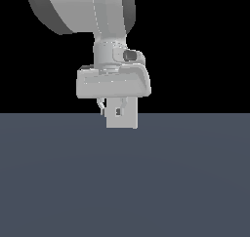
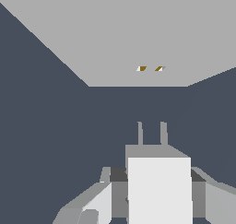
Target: Plug the charger into the wall socket.
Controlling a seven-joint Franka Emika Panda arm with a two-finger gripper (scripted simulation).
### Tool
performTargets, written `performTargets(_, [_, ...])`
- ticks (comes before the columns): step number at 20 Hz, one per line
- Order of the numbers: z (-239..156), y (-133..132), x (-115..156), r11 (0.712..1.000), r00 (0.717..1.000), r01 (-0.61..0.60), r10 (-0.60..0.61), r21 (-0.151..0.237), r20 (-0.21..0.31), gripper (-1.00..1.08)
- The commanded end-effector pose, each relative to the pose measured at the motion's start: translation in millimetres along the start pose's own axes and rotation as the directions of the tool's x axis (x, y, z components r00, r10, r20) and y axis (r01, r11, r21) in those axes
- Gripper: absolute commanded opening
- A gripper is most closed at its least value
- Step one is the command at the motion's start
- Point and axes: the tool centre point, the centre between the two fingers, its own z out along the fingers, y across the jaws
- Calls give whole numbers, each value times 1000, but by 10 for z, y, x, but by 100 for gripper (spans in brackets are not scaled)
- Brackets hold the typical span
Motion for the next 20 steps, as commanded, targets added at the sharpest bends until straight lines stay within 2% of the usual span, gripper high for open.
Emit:
performTargets(1, [3, 3, -3, 1000, 1000, 1, -1, 0, 0, -100])
performTargets(10, [6, 3, 38, 1000, 1000, 1, -1, 0, 0, -100])
performTargets(20, [28, 7, 345, 1000, 1000, 1, -1, 0, 0, -100])
